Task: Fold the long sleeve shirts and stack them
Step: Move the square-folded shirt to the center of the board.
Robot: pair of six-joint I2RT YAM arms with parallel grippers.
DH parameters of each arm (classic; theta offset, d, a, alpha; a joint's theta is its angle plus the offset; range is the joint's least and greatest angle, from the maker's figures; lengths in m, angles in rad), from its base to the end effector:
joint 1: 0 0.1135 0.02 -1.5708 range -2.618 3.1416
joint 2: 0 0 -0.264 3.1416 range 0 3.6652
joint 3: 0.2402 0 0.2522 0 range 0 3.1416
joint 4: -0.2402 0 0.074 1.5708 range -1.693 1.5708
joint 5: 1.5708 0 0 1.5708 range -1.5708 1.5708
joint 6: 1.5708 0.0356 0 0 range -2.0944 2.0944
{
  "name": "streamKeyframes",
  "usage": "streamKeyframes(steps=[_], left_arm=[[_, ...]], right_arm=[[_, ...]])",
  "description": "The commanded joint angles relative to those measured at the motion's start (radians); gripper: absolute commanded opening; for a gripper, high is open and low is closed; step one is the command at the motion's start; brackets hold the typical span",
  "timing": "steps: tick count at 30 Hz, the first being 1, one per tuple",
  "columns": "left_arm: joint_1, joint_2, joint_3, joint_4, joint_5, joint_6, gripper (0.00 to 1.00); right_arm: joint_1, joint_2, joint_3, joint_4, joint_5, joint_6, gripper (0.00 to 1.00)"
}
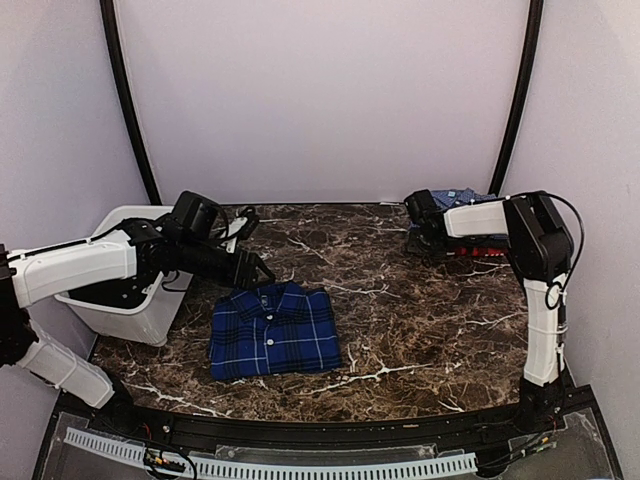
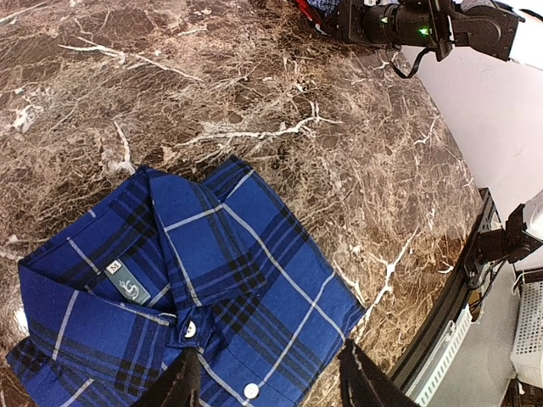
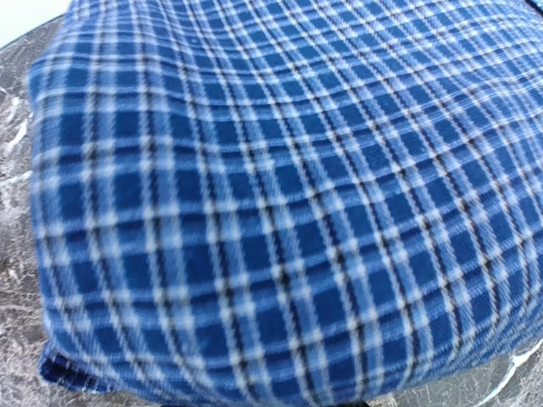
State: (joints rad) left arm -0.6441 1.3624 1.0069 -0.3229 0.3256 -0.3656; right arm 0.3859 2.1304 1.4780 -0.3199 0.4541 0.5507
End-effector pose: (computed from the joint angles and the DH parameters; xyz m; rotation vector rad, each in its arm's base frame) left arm 0.2329 -0.1891 0.2752 0.5114 2.3120 -0.8856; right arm 0.4237 0.1553 0.1486 0.3692 2.3854 -0.1611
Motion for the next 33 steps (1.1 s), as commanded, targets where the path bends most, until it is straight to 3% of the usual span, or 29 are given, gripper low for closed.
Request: streamKeyframes(steps=[1, 8, 17, 25, 33], left_arm=[[0.008, 0.009, -0.006, 0.017, 0.032, 0.005, 0.54], [0.009, 0.026, -0.003, 0.02, 0.046, 0.005, 0.53], [0.011, 0.03, -0.005, 0.019, 0.056, 0.004, 0.52], [0.011, 0.033, -0.01, 0.025, 0.073, -0.014, 0.52], [0.011, 0.029, -0.026, 0.034, 0.121, -0.058, 0.51]], right_arm=[[-0.007, 0.041, 0.039, 0.031, 0.052, 0.001, 0.3], [-0.008, 0.054, 0.024, 0.077, 0.116, 0.017, 0.27], [-0.006, 0.033, -0.013, 0.068, 0.093, 0.027, 0.0], [0.014, -0.124, -0.173, 0.055, 0.019, 0.057, 0.0], [0.126, -0.309, -0.382, 0.069, -0.086, 0.152, 0.0]])
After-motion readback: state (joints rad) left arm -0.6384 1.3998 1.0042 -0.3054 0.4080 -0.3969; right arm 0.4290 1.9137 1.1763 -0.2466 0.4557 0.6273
